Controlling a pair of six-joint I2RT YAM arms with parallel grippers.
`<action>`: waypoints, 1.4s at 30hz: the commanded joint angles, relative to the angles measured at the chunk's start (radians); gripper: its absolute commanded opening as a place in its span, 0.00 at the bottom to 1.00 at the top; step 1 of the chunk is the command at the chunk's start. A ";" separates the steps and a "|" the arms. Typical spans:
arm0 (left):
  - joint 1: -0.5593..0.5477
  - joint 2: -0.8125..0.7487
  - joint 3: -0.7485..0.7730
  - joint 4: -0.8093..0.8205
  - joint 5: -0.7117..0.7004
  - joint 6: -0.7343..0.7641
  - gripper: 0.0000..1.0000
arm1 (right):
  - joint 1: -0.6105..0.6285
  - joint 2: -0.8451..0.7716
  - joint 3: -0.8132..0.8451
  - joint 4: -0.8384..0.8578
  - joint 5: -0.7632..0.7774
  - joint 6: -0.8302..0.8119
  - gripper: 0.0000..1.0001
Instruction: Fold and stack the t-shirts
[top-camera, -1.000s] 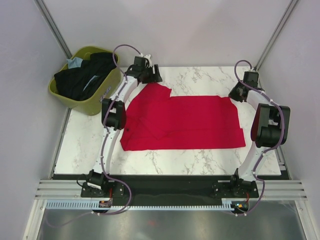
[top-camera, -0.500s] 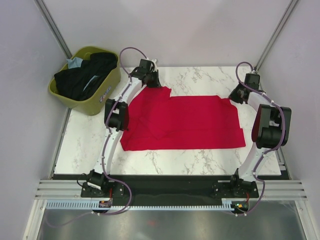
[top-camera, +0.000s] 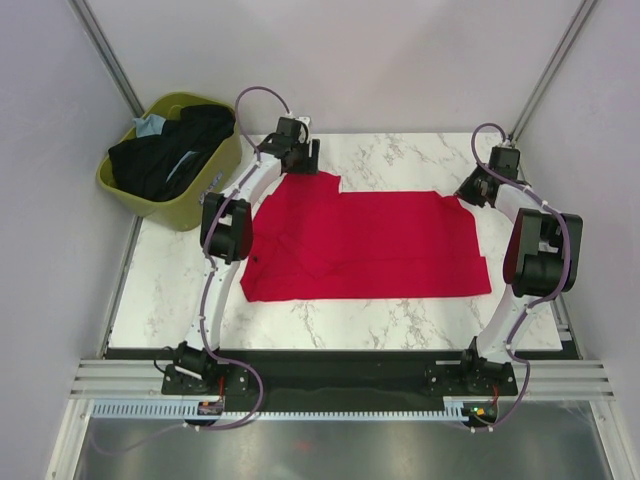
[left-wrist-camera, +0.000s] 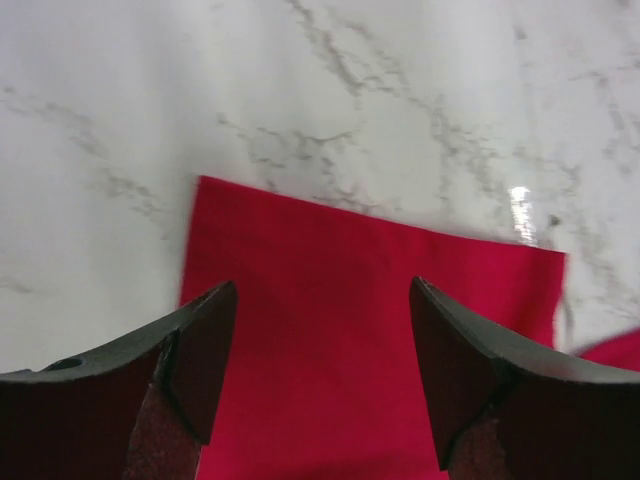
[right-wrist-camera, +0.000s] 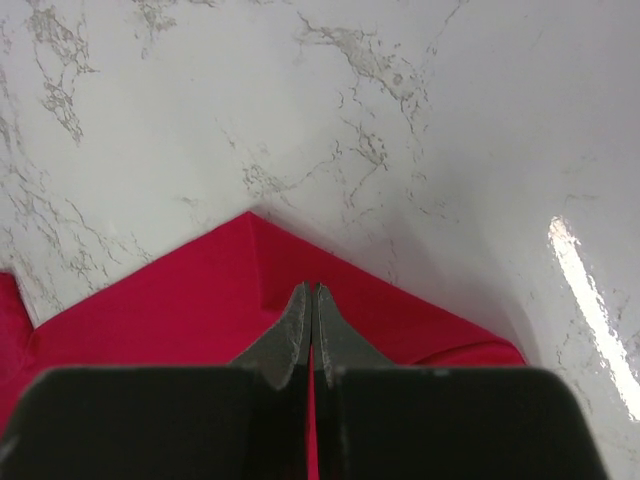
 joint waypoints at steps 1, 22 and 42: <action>0.009 -0.030 0.044 -0.009 -0.215 0.168 0.77 | -0.003 -0.043 -0.006 0.042 -0.028 0.014 0.00; 0.006 0.175 0.313 -0.158 -0.010 0.165 0.62 | -0.007 0.000 0.009 0.079 -0.114 0.048 0.00; 0.020 -0.091 0.108 -0.069 -0.016 0.168 0.02 | -0.022 0.004 0.061 0.073 -0.143 0.036 0.00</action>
